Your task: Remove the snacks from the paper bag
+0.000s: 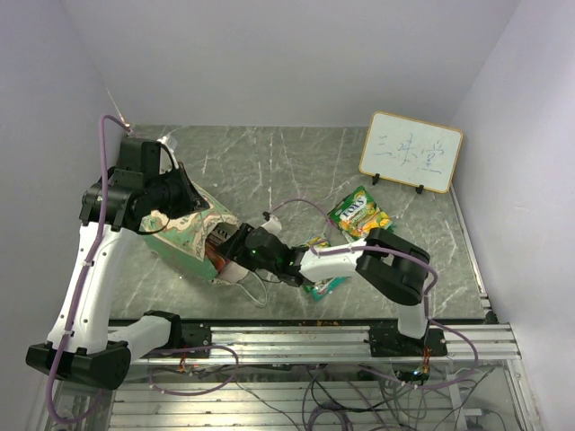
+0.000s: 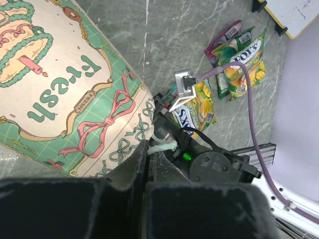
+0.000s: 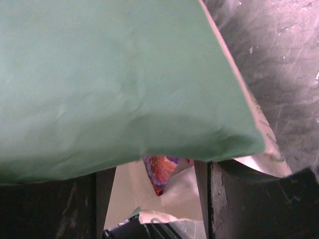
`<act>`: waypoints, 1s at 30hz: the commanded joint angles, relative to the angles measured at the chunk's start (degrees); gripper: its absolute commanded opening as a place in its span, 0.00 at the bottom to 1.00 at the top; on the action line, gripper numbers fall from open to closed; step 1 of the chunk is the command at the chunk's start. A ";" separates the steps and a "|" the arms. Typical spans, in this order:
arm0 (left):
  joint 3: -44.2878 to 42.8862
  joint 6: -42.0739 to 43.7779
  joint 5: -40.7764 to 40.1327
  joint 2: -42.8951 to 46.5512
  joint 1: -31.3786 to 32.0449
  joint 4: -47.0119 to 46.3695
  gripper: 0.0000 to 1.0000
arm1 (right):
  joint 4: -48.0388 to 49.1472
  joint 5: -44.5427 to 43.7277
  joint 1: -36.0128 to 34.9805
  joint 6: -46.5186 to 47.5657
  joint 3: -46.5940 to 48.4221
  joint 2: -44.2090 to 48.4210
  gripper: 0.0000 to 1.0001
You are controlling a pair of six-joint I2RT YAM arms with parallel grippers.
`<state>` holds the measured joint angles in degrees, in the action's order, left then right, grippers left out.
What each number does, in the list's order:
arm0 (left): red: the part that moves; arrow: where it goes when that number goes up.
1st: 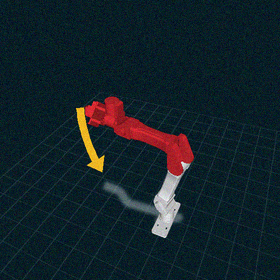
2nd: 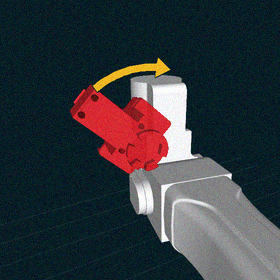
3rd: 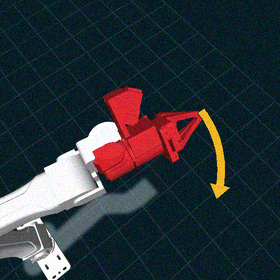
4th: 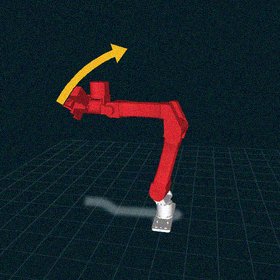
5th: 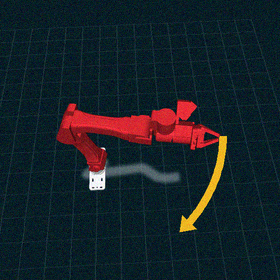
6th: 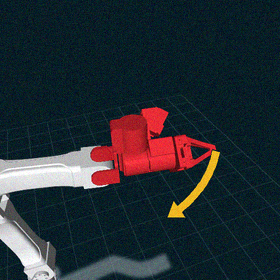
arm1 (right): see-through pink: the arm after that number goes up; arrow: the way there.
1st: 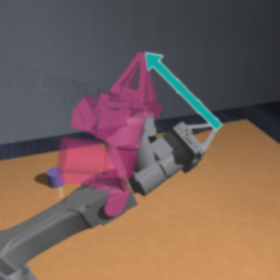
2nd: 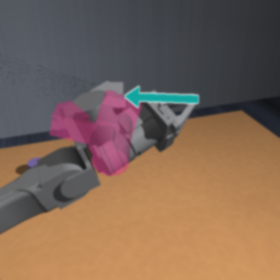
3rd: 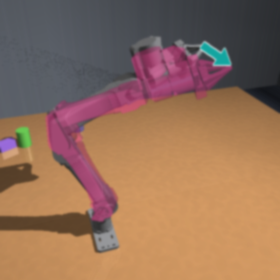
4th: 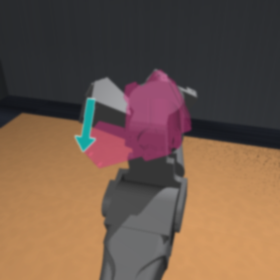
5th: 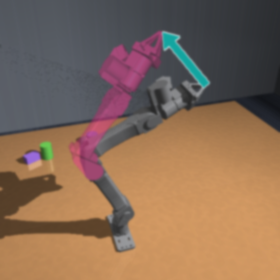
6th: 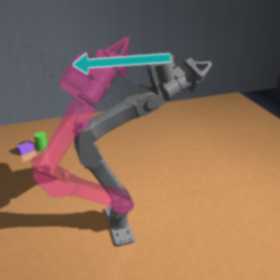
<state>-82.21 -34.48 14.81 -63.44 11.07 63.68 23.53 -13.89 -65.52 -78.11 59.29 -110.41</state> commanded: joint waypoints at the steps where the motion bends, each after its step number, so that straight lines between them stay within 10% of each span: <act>1: -0.90 0.98 1.57 0.94 -0.08 -0.30 0.07 | 2.61 -2.70 -0.44 -4.02 2.05 -3.12 0.60; 19: -0.19 1.36 3.16 3.25 -0.08 1.76 0.07 | 8.63 -6.67 -1.46 -2.22 7.57 -10.91 0.27; 30: -3.34 -3.42 -5.61 4.82 -0.08 2.22 0.07 | 13.57 -7.30 -3.23 21.62 -0.04 1.39 0.00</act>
<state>-83.11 -36.03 14.87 -60.16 11.07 65.82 31.27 -19.66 -68.10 -66.50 62.48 -114.72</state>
